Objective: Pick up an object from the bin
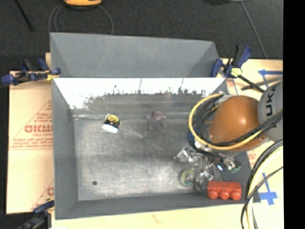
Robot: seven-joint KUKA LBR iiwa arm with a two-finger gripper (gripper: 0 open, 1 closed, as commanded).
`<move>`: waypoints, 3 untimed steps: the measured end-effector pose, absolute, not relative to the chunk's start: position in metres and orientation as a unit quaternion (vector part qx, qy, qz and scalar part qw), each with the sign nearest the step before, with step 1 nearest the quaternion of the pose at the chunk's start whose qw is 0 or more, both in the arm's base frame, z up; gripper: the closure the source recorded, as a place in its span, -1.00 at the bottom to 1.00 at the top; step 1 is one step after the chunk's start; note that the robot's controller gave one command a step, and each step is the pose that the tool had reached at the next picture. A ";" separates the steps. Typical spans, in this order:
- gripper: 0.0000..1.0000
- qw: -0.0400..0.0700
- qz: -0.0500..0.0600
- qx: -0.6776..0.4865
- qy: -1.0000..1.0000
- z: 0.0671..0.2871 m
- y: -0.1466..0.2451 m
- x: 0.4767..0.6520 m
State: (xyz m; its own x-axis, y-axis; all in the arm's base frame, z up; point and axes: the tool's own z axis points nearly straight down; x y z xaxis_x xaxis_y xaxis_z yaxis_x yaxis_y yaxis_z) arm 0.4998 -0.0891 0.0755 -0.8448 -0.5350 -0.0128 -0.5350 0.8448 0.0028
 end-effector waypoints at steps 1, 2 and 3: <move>1.00 0.005 0.000 -0.275 0.961 0.076 -0.095 0.500; -1.00 0.008 0.003 -0.275 0.962 0.076 -0.091 0.501; -1.00 0.003 -0.001 -0.330 0.944 0.076 -0.026 0.491</move>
Offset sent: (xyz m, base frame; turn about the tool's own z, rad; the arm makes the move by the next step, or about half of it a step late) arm 0.0000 0.0000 0.0000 0.0000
